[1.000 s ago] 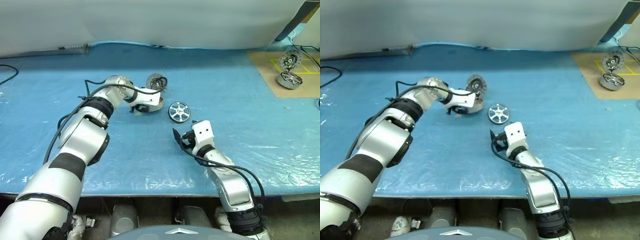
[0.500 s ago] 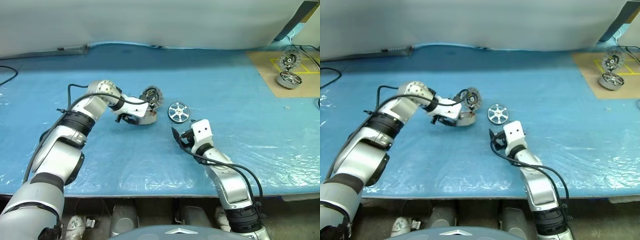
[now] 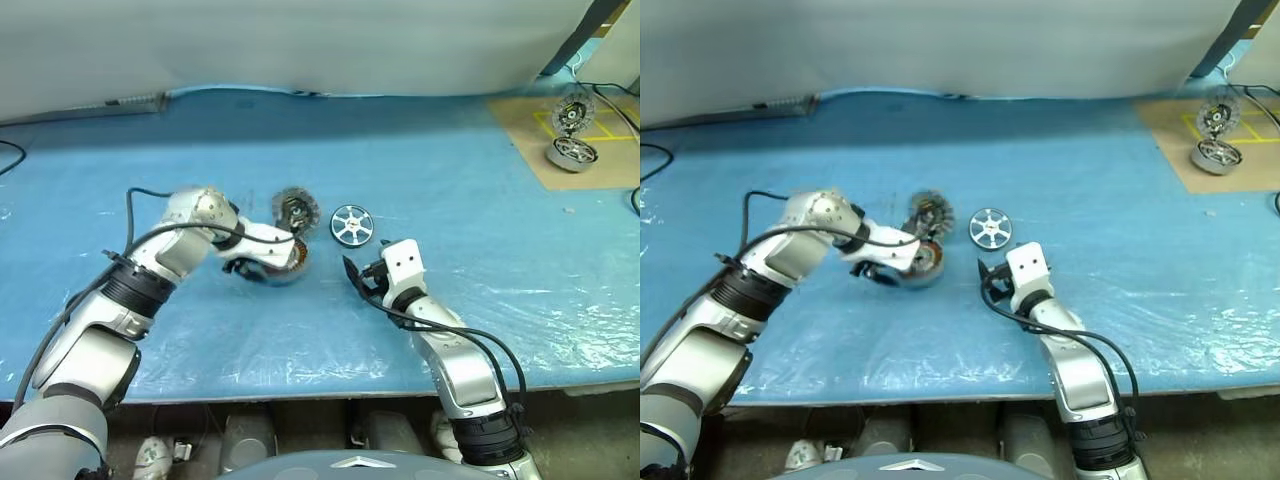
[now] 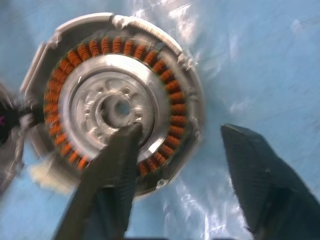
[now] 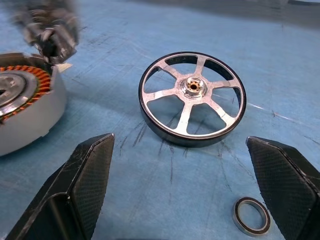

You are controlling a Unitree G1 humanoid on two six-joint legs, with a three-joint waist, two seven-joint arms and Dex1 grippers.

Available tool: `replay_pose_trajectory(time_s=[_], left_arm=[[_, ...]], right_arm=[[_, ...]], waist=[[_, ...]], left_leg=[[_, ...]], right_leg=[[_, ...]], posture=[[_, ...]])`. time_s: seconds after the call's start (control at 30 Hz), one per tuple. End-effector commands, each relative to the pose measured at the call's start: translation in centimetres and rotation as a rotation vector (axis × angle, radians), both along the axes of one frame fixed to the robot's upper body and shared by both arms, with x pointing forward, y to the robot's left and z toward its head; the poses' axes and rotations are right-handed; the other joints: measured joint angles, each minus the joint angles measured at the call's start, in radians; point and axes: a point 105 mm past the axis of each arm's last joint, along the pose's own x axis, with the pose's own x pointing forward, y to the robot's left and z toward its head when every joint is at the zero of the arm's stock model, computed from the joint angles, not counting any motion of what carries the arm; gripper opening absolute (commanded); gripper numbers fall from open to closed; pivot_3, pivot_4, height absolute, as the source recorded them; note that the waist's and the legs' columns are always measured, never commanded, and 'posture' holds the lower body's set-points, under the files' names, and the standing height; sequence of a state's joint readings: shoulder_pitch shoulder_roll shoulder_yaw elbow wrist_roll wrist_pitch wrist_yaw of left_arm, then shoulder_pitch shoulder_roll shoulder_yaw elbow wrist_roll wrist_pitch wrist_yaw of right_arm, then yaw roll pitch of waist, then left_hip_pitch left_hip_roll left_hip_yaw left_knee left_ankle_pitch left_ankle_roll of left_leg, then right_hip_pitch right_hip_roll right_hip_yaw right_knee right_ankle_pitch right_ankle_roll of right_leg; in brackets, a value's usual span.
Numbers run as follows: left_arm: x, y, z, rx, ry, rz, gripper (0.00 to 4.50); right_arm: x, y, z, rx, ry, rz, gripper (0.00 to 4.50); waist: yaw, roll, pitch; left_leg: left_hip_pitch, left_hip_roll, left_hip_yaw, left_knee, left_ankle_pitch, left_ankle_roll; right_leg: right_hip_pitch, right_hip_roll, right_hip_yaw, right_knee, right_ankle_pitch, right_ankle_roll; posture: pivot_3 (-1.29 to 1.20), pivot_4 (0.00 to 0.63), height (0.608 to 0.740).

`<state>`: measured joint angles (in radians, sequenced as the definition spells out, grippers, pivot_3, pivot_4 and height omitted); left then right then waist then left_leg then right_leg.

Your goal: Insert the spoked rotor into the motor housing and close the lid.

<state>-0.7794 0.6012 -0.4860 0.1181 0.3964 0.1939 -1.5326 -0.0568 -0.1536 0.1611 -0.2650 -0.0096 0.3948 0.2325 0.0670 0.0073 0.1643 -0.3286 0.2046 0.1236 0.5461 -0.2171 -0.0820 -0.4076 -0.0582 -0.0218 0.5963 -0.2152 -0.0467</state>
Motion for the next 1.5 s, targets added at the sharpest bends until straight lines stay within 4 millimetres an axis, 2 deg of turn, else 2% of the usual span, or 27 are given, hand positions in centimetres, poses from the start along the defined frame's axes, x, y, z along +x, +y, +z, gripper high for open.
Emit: replay_pose_trajectory(time_s=[0.03,0.1,0.23,0.3,0.4,0.47,0.53,0.7,0.87,1.13,1.23,1.37,1.5], left_arm=[[-0.9,-0.4,-1.0,0.016,0.085,0.019,3.89],[-1.0,-1.0,-0.1,-0.017,0.083,0.021,4.47],[-0.9,-1.8,2.5,-0.079,0.078,0.031,4.47],[-0.9,-1.8,3.2,-0.091,0.073,0.031,4.47],[-0.6,-1.7,5.7,-0.134,0.045,0.035,4.47],[-0.5,-1.7,7.4,-0.182,0.051,0.052,4.47],[-0.6,-1.5,8.1,-0.213,0.069,0.078,4.47],[-0.5,-0.2,7.8,-0.271,0.108,0.189,4.47],[-0.8,0.3,5.6,-0.3,0.119,0.253,4.47],[0.0,-0.9,3.2,-0.453,0.072,0.35,4.47],[0.2,-1.7,3.2,-0.514,0.059,0.375,4.47],[0.2,-2.6,4.5,-0.609,0.069,0.358,4.47],[-0.3,-2.0,5.2,-0.659,0.136,0.363,4.47]], right_arm=[[0.0,0.2,1.0,0.014,-0.043,0.01,4.5],[-0.1,0.2,1.0,0.013,-0.042,0.01,4.5],[-0.6,-0.1,0.7,0.011,-0.033,0.003,4.5],[-0.7,-0.2,0.6,0.009,-0.031,0.002,4.5],[-0.9,-0.7,0.5,0.003,-0.028,-0.002,4.5],[-1.0,-0.9,0.5,0.0,-0.027,-0.005,4.5],[-1.0,-1.0,0.5,-0.001,-0.025,-0.007,4.5],[-1.2,-1.1,0.4,-0.002,-0.015,-0.002,4.5],[-1.2,-0.7,0.4,-0.007,-0.01,0.02,4.5],[-1.3,-0.9,0.4,-0.018,-0.001,0.033,4.5],[-1.4,-0.9,0.6,-0.019,-0.001,0.036,4.5],[-1.5,-1.1,0.7,-0.023,0.002,0.035,4.5],[-1.6,-1.4,0.7,-0.024,0.006,0.033,4.5]], waist=[[0.002,0.0,0.0],[0.003,0.0,0.0],[0.003,-0.001,0.001],[0.001,-0.002,0.001],[-0.003,-0.002,0.002],[-0.005,-0.002,0.002],[-0.008,-0.002,0.002],[-0.019,-0.002,0.002],[-0.023,-0.002,0.002],[-0.021,-0.002,0.002],[-0.022,-0.003,0.002],[-0.023,-0.003,0.002],[-0.024,-0.003,0.002]], left_leg=[[0.0,0.0,0.0,0.0,0.0,0.0],[0.0,0.0,0.0,0.0,0.0,0.0],[-0.003,0.0,0.0,0.0,0.0,0.0],[-0.007,0.0,0.0,0.0,0.0,-0.001],[-0.014,0.0,0.0,0.0,0.001,-0.001],[-0.015,0.001,-0.001,0.0,0.001,-0.001],[-0.014,0.001,-0.001,0.0,0.001,-0.001],[-0.014,0.001,-0.001,0.0,0.001,-0.001],[-0.014,0.001,-0.001,0.001,0.001,-0.001],[-0.014,0.001,-0.001,0.004,0.001,-0.001],[-0.014,0.001,-0.001,0.006,0.001,-0.001],[-0.014,0.001,-0.001,0.009,0.001,-0.001],[-0.014,0.001,-0.001,0.011,0.001,-0.001]], right_leg=[[0.0,0.0,0.0,0.0,0.0,0.0],[0.0,-0.001,0.0,0.0,0.0,0.0],[-0.001,-0.001,-0.001,-0.001,0.0,0.0],[-0.004,0.0,-0.001,-0.001,0.0,0.0],[-0.012,0.002,-0.001,-0.001,0.003,0.003],[-0.013,0.003,-0.002,-0.001,0.003,0.004],[-0.013,0.003,-0.002,0.0,0.003,0.004],[-0.013,0.003,-0.001,0.0,0.003,0.004],[-0.013,0.003,-0.001,0.001,0.003,0.004],[-0.013,0.002,-0.001,0.004,0.002,0.002],[-0.013,0.002,-0.001,0.006,0.002,0.001],[-0.013,0.002,-0.001,0.008,0.001,0.0],[-0.013,0.002,0.0,0.009,0.001,0.0]], posture=[[0.0,0.15,0.74],[0.0,0.15,0.74],[0.0,0.15,0.74],[0.0,0.15,0.74],[0.0,0.15,0.74],[0.0,0.15,0.74],[0.0,0.15,0.74],[0.0,0.15,0.74],[0.0,0.15,0.74],[0.0,0.15,0.74],[0.0,0.15,0.74],[0.0,0.15,0.74],[0.0,0.15,0.74]])
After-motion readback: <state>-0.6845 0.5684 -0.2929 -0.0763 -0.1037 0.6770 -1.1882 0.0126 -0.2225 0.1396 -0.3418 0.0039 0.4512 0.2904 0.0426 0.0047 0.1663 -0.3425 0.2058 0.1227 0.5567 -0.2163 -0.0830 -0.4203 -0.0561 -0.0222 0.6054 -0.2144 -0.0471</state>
